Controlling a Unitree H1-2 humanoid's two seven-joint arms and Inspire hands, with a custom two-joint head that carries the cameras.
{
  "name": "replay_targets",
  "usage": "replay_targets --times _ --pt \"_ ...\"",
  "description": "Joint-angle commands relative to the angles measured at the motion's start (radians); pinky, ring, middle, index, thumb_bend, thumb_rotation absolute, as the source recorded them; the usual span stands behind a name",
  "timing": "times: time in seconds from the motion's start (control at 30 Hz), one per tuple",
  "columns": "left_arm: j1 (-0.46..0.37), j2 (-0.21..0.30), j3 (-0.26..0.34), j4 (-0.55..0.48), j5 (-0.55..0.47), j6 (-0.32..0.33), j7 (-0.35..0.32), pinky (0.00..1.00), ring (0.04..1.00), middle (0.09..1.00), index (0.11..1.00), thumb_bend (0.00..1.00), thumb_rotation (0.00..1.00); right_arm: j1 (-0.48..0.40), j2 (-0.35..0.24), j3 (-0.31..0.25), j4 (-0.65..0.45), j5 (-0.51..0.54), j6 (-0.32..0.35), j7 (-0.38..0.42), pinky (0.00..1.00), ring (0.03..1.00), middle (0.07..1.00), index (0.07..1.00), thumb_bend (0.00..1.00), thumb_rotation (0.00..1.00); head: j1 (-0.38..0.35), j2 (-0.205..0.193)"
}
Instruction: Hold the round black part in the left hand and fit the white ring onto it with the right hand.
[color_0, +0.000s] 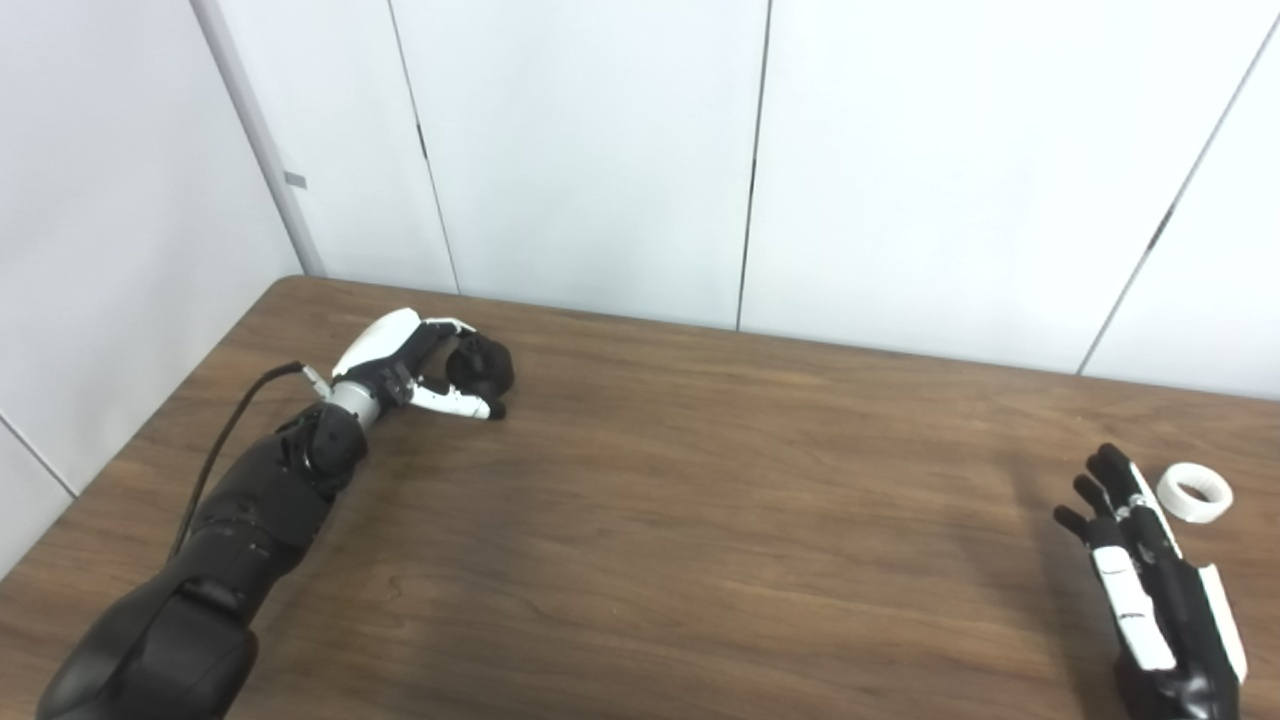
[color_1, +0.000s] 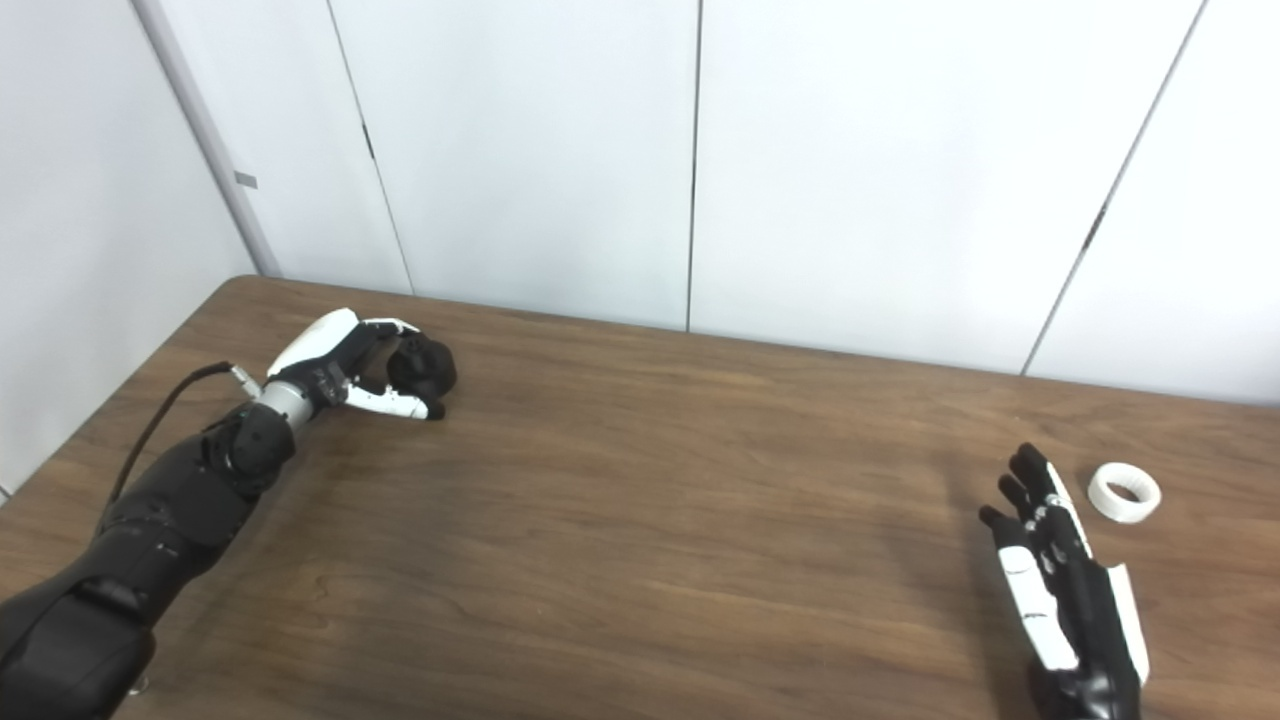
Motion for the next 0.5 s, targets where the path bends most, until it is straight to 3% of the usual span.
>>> replay_targets --times 0.0,0.47 --pt "-0.015 0.035 0.008 -0.010 -0.003 0.013 -0.006 1.00 0.954 0.864 0.760 1.00 0.32 0.031 0.002 0.001 0.051 0.004 -0.030 -0.001 0.85 0.941 0.956 0.939 0.35 0.72 0.003 0.002" --pt "-0.004 0.037 0.010 -0.025 0.001 0.016 0.000 0.99 0.948 0.857 0.755 1.00 0.31 0.028 -0.002 -0.002 0.059 0.010 -0.039 0.003 0.85 0.942 0.955 0.937 0.33 0.71 0.007 0.004"
